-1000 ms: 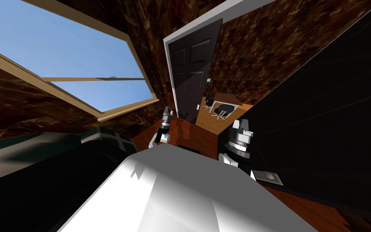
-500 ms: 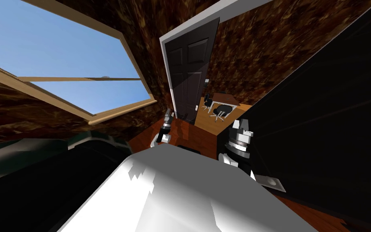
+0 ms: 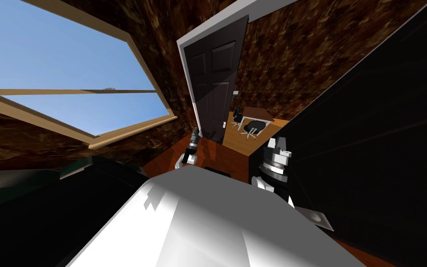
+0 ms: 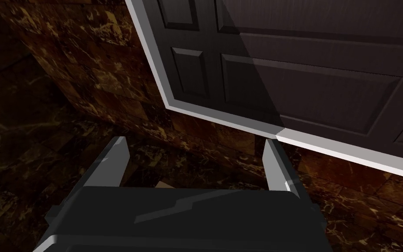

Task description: Pull the door open

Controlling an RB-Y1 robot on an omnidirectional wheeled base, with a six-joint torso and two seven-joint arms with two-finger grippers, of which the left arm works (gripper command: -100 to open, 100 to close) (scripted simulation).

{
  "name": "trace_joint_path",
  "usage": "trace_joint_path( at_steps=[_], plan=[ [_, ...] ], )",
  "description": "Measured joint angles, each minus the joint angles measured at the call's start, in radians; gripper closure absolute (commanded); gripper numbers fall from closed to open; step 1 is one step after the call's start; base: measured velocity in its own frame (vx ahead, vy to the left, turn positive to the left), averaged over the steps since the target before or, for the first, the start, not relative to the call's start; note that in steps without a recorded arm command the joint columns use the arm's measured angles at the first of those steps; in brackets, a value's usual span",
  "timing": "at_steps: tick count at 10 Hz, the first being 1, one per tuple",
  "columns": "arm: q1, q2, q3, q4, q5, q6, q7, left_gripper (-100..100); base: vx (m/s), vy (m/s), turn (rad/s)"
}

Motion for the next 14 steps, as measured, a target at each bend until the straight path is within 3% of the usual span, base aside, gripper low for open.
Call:
trace_joint_path(
  at_steps=[4, 7, 12, 14],
  plan=[
    [-0.038, 0.011, -0.002, 0.098, 0.004, -0.020, 0.004, -100, 0.103, -0.029, -0.057],
    [-0.045, 0.024, -0.004, 0.170, 0.009, -0.052, 0.013, -100, 0.104, -0.024, -0.061],
    [-0.087, 0.048, -0.002, 0.298, 0.019, -0.082, 0.028, -100, 0.102, -0.034, -0.064],
    [-0.102, 0.048, -0.007, 0.350, 0.019, -0.097, 0.027, -100, 0.114, -0.023, -0.060]
  ],
)
